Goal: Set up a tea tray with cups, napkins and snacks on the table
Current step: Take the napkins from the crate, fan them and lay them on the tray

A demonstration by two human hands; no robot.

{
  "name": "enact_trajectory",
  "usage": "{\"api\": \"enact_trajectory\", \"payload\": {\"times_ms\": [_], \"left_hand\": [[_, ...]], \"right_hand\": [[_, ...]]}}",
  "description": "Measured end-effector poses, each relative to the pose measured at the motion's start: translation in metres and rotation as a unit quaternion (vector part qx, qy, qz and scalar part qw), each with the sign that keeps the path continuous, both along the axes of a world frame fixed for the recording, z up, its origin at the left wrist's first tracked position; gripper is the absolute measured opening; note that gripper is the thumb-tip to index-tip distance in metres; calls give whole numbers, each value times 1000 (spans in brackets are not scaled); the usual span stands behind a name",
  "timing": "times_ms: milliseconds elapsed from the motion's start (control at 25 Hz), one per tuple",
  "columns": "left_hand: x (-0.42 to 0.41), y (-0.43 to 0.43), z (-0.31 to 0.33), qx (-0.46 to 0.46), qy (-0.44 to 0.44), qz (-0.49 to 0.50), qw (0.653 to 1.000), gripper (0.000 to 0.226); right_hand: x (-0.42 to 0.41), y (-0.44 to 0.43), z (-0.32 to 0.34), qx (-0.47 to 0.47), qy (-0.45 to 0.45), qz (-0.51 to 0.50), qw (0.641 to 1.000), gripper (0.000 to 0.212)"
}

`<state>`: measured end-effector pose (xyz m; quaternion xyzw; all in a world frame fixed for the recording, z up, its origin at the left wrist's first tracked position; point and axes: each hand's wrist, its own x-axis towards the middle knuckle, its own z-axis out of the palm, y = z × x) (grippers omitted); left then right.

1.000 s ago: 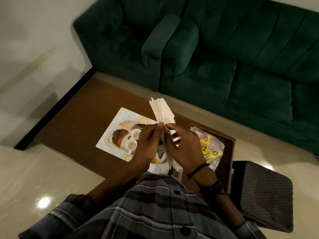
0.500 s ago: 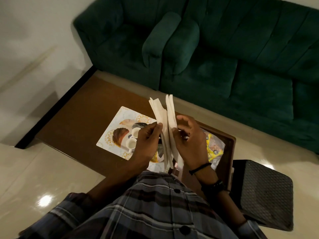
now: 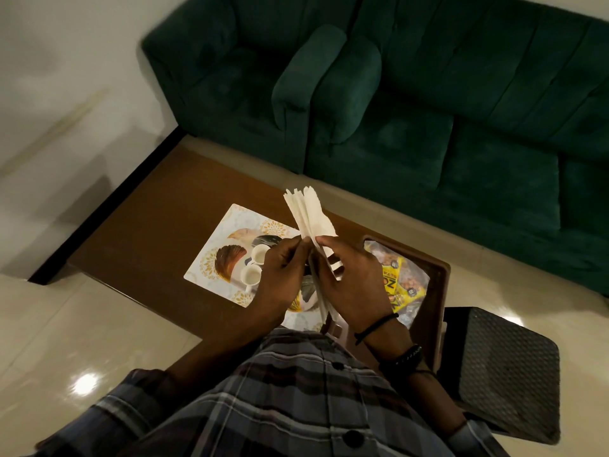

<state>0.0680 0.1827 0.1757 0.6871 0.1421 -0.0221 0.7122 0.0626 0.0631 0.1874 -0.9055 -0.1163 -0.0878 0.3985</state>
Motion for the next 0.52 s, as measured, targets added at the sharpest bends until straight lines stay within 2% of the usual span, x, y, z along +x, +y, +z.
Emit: {"api": "enact_trajectory", "payload": {"times_ms": [200,320,440,520], "left_hand": [[-2,-1,5,-3,24,5,1000,25],[-1,1,4,-2,10,4,1000,24],[-1,2,5,-52,42,53,996,25],[1,4,5,-130,72,86,985,30]], "right_hand": [[0,2,0,45,23,24,998,22],[0,1,-2,110,54,10,992,24],[2,-1,-3,134,100,-91,982,35],[7,-8,-4,122,184,-174,960,60]]}}
